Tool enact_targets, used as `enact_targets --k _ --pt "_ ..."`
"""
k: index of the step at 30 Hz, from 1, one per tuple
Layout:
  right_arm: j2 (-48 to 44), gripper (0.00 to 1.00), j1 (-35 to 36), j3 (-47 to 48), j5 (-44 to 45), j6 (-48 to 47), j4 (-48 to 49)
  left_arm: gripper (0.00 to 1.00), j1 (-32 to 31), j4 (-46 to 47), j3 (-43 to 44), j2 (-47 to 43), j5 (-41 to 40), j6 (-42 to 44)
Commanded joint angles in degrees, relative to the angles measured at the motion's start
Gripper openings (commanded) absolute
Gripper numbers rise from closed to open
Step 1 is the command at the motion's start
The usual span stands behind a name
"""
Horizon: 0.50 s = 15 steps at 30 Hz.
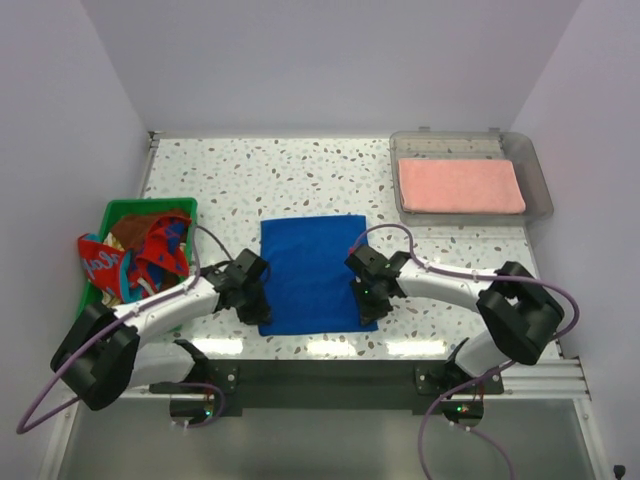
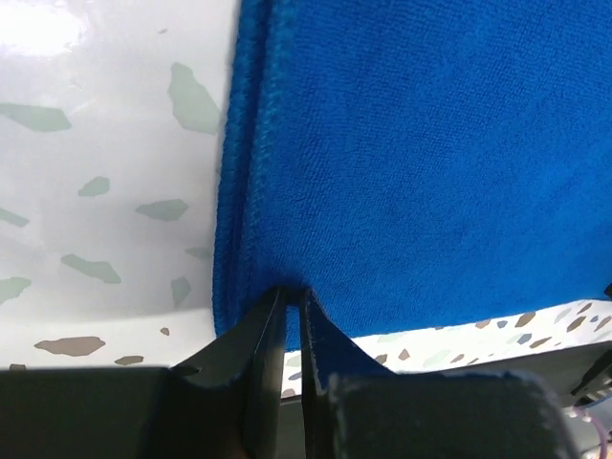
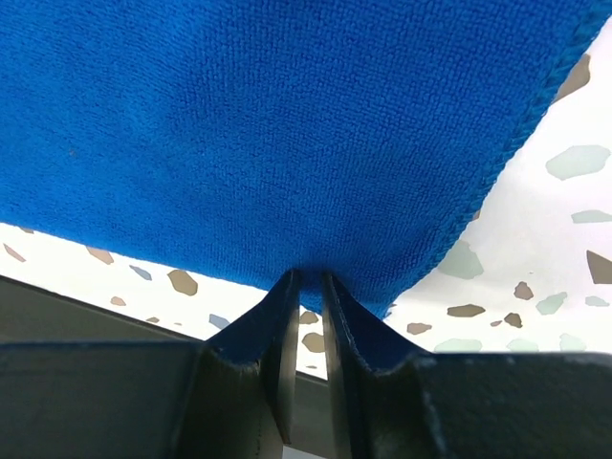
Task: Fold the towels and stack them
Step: Fold the towel
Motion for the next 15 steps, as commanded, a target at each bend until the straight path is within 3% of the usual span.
enact_targets --k 1,5,6,9,13,15 --pt "-0.7 0.21 0.2 -1.9 3.0 -0.4 -0.5 0.16 -0.3 -0.8 -3.8 -2.4 -3.9 -3.6" --pt "-2.2 0.25 -0.1 3.1 5.3 -4.9 -6.4 0.28 -0.3 -5.4 -0.5 -6.2 -7.4 -3.4" --pt "-2.3 0.26 -0.5 4.8 5.3 -6.3 -7.3 0.37 -0.2 -5.9 2.4 -6.5 -8.1 -2.7" --pt "-1.5 0.27 -2.6 12.4 5.3 -12.4 -10.5 0.49 -0.3 -6.7 10.0 -5.8 -11.3 1.9" --pt "2.7 0.26 -9.0 24.5 5.1 -18.9 -11.5 0.51 1.9 -2.8 17.4 -1.3 -15.5 9.3" --pt "6.2 0.23 -12.7 27.8 5.5 -20.2 -10.1 0.51 6.5 2.7 20.0 2.4 -13.4 14.3"
